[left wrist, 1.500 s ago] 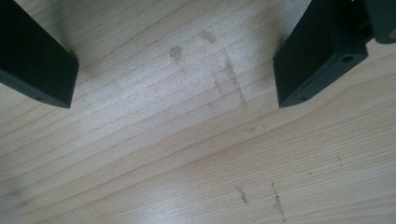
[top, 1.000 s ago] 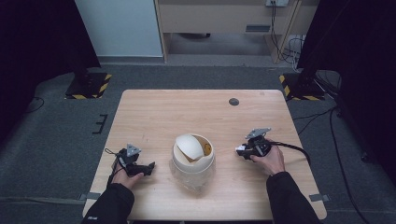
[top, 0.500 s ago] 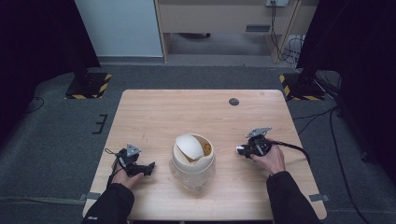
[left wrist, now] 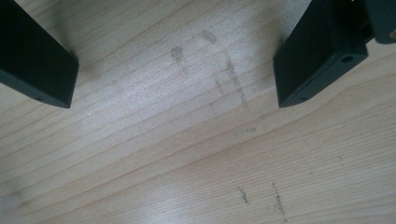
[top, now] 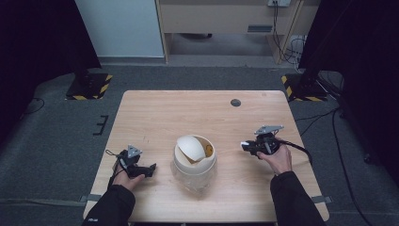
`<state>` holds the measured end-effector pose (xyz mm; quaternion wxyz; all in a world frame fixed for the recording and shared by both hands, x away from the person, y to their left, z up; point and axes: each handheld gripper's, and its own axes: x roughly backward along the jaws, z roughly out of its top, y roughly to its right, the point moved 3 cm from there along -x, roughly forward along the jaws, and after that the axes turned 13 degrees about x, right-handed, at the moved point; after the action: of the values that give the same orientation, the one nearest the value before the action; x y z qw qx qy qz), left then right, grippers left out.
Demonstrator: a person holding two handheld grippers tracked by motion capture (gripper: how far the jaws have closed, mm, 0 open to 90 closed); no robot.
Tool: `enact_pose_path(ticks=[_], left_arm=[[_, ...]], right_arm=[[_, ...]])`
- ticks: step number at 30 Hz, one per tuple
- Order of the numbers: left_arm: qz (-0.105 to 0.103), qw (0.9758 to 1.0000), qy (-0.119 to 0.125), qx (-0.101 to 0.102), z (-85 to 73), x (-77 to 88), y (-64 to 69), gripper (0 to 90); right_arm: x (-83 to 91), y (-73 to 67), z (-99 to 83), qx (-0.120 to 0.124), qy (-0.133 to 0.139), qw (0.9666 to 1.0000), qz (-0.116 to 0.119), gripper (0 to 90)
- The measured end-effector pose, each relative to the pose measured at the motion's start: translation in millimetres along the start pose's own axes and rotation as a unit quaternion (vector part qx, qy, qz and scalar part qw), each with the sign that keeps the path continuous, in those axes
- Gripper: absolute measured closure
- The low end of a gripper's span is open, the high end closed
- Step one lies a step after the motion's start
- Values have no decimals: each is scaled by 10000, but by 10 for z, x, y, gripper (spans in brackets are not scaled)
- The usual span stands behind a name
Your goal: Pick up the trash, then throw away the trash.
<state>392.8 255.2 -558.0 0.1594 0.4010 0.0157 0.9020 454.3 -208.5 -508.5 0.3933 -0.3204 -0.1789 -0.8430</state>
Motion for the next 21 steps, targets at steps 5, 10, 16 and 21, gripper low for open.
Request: enact_pose_path(ticks=[5, 10, 16, 21], left_arm=[[-10, 10000, -5, -8, -1, 1, 2, 0], [-9, 10000, -5, -9, -1, 1, 2, 0], [-9, 10000, -5, -9, -1, 1, 2, 0], [-10, 10000, -4, -9, -1, 1, 2, 0]], right_arm=[[111, -9, 74, -45, 271, 9996, -9, 694], [238, -14, 207, -93, 685, 9976, -29, 697], [379, -9, 319, -88, 1005, 9949, -27, 697], [532, -10, 439, -129, 1414, 9899, 16, 697]])
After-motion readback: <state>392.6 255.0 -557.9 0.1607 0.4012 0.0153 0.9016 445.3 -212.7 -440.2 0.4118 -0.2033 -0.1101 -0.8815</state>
